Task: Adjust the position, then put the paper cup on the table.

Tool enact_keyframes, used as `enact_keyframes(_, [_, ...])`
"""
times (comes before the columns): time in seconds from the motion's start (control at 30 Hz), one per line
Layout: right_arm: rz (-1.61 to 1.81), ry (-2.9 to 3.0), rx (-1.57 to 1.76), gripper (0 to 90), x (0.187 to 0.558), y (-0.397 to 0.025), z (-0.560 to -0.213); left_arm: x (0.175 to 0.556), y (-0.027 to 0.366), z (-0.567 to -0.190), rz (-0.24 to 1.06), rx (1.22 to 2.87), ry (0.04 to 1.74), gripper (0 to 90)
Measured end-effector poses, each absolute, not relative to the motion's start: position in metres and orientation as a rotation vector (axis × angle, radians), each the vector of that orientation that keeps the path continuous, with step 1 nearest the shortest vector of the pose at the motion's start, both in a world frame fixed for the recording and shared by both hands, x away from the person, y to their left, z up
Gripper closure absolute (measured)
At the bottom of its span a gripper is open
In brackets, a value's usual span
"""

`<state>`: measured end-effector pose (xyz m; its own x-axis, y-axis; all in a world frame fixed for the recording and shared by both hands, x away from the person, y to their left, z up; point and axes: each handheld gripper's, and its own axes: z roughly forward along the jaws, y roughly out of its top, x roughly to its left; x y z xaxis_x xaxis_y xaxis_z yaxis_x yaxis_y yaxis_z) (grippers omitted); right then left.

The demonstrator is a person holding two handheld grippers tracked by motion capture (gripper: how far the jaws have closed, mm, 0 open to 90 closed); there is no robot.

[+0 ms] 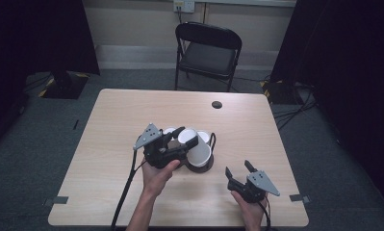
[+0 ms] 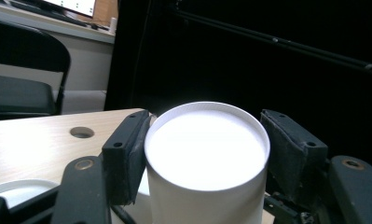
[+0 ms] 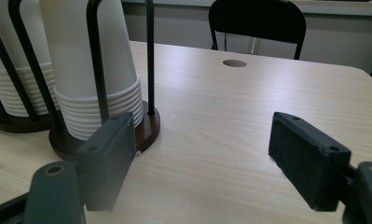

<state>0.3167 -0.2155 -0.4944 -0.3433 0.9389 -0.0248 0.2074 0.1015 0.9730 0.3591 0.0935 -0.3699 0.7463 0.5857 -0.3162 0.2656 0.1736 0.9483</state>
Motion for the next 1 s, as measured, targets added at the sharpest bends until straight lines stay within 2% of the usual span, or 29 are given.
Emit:
enact_keyframes(0.17, [1.37,1.678,1.103,27.0,0.312,-0.211,-0.493,0.351,0.095,-0.373,0.228,1.425,0.745,35.2])
enact_keyframes(0.4, [1.453,1.755,0.936,38.4,0.297,-0.186,-0.486,0.342,0.101,-0.388,0.176,1.419,0.778,35.3])
enact_keyframes(0.57, [1.501,1.794,0.851,40.6,0.289,-0.173,-0.481,0.334,0.105,-0.395,0.162,1.415,0.792,35.2])
enact_keyframes(1.0, [1.582,1.8,0.663,55.2,0.28,-0.158,-0.476,0.33,0.116,-0.416,0.037,1.378,0.83,35.2])
